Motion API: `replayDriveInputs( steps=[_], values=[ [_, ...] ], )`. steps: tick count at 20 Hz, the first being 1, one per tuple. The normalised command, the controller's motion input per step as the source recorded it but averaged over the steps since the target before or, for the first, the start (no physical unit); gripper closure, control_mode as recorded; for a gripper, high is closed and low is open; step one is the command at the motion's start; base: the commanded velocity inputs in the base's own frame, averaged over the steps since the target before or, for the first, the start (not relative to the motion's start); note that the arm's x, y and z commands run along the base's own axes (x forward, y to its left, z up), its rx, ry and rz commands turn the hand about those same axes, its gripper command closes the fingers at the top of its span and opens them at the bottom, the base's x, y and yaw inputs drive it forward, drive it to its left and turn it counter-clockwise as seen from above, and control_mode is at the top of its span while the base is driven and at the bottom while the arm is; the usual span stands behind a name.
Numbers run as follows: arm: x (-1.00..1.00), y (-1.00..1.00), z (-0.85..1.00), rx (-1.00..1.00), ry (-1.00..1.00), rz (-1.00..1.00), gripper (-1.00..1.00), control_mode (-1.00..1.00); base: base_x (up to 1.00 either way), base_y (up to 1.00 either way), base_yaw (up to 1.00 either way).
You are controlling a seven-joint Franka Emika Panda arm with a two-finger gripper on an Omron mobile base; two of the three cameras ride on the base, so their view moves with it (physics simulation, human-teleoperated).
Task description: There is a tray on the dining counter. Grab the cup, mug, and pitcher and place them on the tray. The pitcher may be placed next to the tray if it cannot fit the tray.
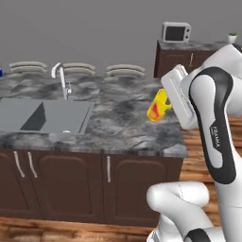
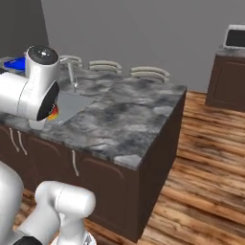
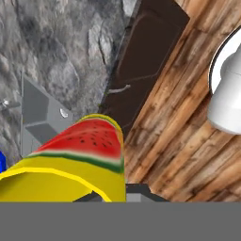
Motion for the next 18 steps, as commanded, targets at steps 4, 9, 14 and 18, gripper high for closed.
replayDriveInputs(
  steps=[4,9,14,18],
  values=[
    [0.00,0.00,0.00,0.00,0.00,0.00,1.00,1.00,0.04,-0.41,0.14],
    [0.00,0.00,0.00,0.00,0.00,0.00,1.00,1.00,0.20,-1.00,0.01],
    [0.00,0.00,0.00,0.00,0.00,0.00,1.00,1.00,0.47,-1.00,0.05],
    [0.00,0.00,0.00,0.00,0.00,0.00,1.00,1.00,0.55,-1.00,0.26]
  ],
)
